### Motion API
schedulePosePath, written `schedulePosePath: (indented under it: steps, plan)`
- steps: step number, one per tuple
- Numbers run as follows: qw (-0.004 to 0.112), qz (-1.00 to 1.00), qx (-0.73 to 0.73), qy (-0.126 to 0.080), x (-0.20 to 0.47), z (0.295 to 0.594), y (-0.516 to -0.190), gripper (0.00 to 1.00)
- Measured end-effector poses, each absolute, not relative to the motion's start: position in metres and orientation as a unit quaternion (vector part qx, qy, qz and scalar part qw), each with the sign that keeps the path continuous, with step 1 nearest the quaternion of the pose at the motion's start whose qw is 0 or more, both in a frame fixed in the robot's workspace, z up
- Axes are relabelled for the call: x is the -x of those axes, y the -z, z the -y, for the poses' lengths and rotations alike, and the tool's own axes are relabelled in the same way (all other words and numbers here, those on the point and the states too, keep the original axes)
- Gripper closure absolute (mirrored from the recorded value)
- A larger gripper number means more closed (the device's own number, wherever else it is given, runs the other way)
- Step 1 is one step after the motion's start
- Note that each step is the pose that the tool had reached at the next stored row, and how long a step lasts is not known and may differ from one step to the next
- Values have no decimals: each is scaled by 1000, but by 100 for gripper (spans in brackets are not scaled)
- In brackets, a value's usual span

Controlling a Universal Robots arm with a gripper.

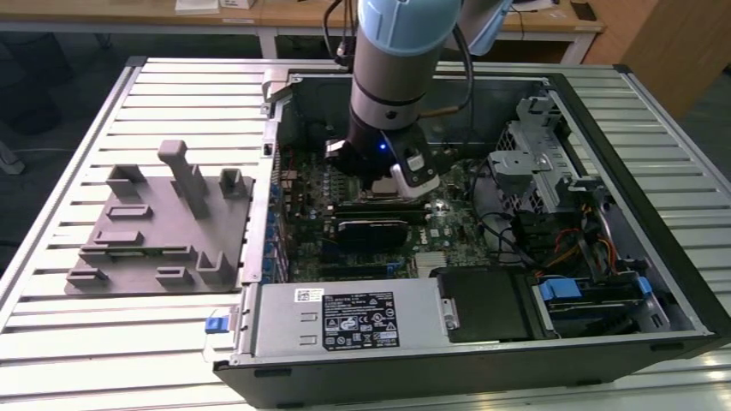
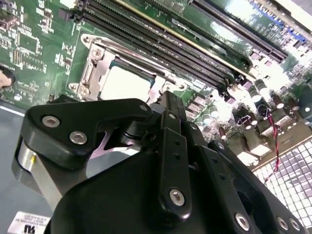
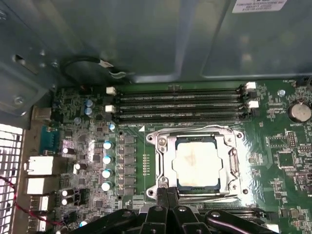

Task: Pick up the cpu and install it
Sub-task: 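Install the second cpu locking lever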

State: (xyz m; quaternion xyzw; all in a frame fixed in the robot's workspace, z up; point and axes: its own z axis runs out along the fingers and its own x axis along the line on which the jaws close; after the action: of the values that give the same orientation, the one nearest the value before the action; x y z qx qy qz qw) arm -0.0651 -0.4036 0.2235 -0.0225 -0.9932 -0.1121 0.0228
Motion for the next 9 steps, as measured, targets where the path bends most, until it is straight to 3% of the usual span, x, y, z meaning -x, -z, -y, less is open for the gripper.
schedulePosePath:
  steps: [5, 9]
  plan:
    - [22, 994, 23, 107, 65, 403, -223, 89]
    - [-5, 994, 20, 112, 65, 403, -223, 89]
